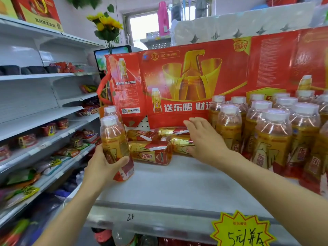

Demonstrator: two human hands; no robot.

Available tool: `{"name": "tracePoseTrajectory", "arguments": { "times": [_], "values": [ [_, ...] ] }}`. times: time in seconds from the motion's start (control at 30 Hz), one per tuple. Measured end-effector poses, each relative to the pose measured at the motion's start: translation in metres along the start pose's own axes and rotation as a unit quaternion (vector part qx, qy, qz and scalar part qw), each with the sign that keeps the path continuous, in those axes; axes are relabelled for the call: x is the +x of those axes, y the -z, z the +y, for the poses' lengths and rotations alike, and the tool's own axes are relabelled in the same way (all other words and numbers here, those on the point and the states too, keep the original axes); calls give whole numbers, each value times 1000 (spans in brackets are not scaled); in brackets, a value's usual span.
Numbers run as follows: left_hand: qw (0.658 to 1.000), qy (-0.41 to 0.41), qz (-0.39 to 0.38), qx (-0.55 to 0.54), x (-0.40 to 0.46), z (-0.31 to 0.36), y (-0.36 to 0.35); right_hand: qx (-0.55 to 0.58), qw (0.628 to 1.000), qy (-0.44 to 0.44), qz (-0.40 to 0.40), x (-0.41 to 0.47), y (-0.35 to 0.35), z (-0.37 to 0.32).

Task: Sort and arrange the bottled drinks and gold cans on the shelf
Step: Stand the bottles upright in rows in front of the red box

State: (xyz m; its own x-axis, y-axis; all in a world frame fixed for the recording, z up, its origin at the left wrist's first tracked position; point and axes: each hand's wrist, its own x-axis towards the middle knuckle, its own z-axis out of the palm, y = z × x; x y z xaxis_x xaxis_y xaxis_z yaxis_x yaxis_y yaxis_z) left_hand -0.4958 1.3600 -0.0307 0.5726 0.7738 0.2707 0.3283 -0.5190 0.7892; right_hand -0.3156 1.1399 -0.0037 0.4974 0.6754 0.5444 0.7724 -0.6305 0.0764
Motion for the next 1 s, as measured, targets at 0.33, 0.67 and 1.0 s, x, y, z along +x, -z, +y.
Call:
{"name": "tracePoseTrajectory", "arguments": {
  "times": [0.33, 0.67, 1.0],
  "values": [
    [999, -34, 15, -9, 8, 7, 0, -69, 977, -75, -187, 43, -56, -3],
    [999, -44, 14, 8, 9, 5, 0, 299, 931, -206, 30, 43, -49, 1],
    [999, -53, -2, -11, 17, 1, 6, 408, 842, -352, 33, 41, -54, 3]
  ]
}}
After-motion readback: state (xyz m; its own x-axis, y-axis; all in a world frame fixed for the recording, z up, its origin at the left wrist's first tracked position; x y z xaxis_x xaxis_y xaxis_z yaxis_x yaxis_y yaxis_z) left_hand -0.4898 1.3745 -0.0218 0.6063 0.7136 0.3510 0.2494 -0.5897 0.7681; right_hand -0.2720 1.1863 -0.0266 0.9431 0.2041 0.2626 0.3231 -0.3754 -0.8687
